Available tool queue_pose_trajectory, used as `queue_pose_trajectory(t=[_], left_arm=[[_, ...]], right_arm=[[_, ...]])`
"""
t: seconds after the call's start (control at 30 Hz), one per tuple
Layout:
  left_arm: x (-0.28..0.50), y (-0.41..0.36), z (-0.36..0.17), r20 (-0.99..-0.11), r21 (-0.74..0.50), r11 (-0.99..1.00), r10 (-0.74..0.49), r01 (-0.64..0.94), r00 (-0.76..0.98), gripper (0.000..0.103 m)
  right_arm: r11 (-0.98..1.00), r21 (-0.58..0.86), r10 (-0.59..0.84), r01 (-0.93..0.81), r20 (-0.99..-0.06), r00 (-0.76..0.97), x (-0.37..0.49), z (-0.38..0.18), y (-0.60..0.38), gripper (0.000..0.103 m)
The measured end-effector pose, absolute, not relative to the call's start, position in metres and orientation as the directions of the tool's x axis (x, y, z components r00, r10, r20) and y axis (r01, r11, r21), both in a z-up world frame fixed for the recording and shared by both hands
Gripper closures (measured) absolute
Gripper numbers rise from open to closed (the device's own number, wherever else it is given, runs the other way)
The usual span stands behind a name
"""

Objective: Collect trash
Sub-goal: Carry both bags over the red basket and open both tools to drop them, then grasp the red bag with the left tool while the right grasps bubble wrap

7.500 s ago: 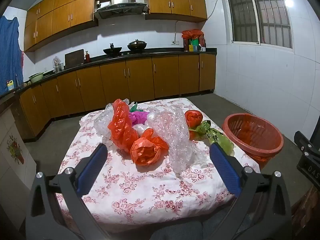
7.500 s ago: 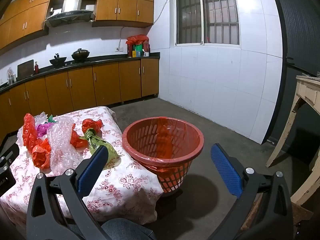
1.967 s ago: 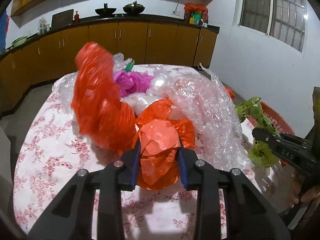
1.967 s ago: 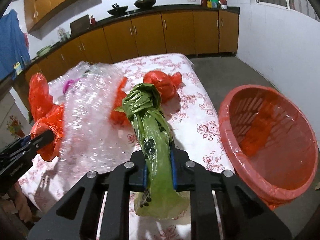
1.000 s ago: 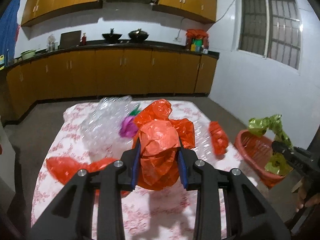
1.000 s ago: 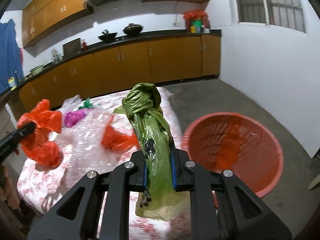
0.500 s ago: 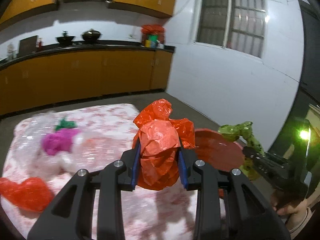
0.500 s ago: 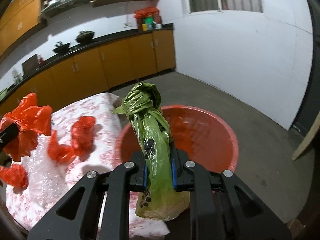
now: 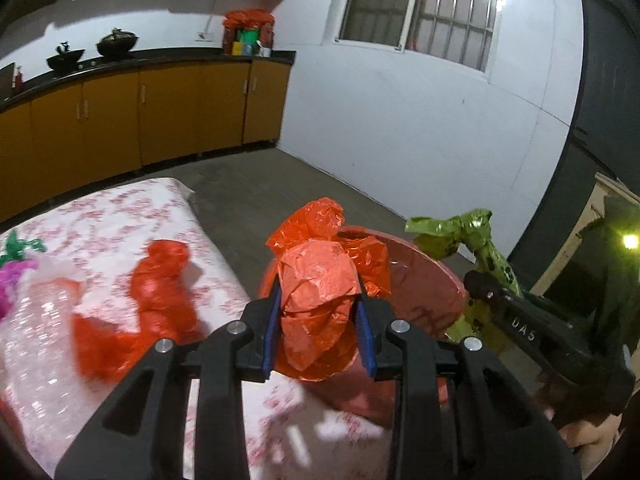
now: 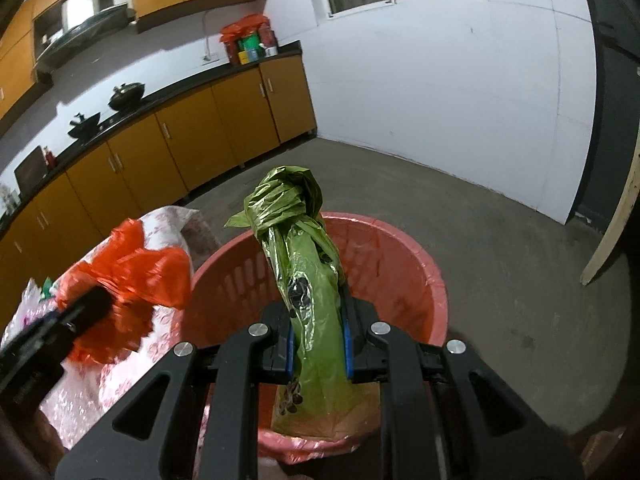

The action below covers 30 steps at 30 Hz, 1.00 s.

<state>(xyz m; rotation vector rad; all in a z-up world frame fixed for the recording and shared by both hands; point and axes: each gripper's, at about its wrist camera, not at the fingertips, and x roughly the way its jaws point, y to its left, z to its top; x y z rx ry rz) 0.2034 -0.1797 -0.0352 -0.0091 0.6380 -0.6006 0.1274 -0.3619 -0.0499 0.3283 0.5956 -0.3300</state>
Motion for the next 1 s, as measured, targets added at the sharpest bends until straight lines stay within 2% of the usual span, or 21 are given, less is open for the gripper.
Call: queue_pose_trajectory(t=[0.2,0.37,0.43,0.5,0.63,0.67,0.73,0.83,1.0], left_arm=[[0.225,-0.203,-0.048,-0.576,-0.212,0.813,-0.552,0.542,0.603,0.065],[0.236,-0.209,-0.056,-0.591,-0.236,0.810,-0.558,0.537,0.583,0.056],[0.237,-0.207,-0.057,-0.596,-0.240,0.813,-0.554,0.530,0.581,0.053],[0.236,-0.201,-0.057,-0.594,-0.241,0.819,-0.548,0.520,0.588,0.049],[0.224,-0.187,-0.048,-0.575,-0.224,0.836,-0.528,0.501,0.625,0.034],[0.219,-0.181,-0.043,-0.566,-0.211,0.843,-0.518,0.495,0.641,0.033],[0.211,-0.173,-0.037,-0.556,-0.196,0.849,-0.508,0.490,0.658,0.029],[0.196,-0.157,-0.024,-0.533,-0.175,0.863,-0.488,0.474,0.691,0.025],[0.170,-0.117,0.000,-0.492,-0.149,0.899,-0.429,0.412,0.758,0.022]], right_arm=[[0.883,0.246,-0.193,0.399,-0.586,0.787,0.140,-0.049,-0.376,0.082],[0.885,0.258,-0.180,0.387,-0.578,0.796,0.142,-0.051,-0.378,0.056],[0.886,0.257,-0.180,0.386,-0.577,0.797,0.140,-0.052,-0.379,0.054],[0.882,0.252,-0.194,0.398,-0.576,0.794,0.134,-0.054,-0.381,0.047],[0.878,0.205,-0.259,0.432,-0.556,0.790,0.128,-0.047,-0.381,0.023],[0.880,0.184,-0.278,0.437,-0.546,0.790,0.124,-0.046,-0.378,0.015],[0.883,0.140,-0.315,0.448,-0.532,0.786,0.120,-0.041,-0.373,0.006],[0.895,0.085,-0.334,0.437,-0.519,0.787,0.113,-0.035,-0.359,0.005],[0.928,0.088,-0.279,0.361,-0.477,0.834,0.104,-0.022,-0.329,0.004]])
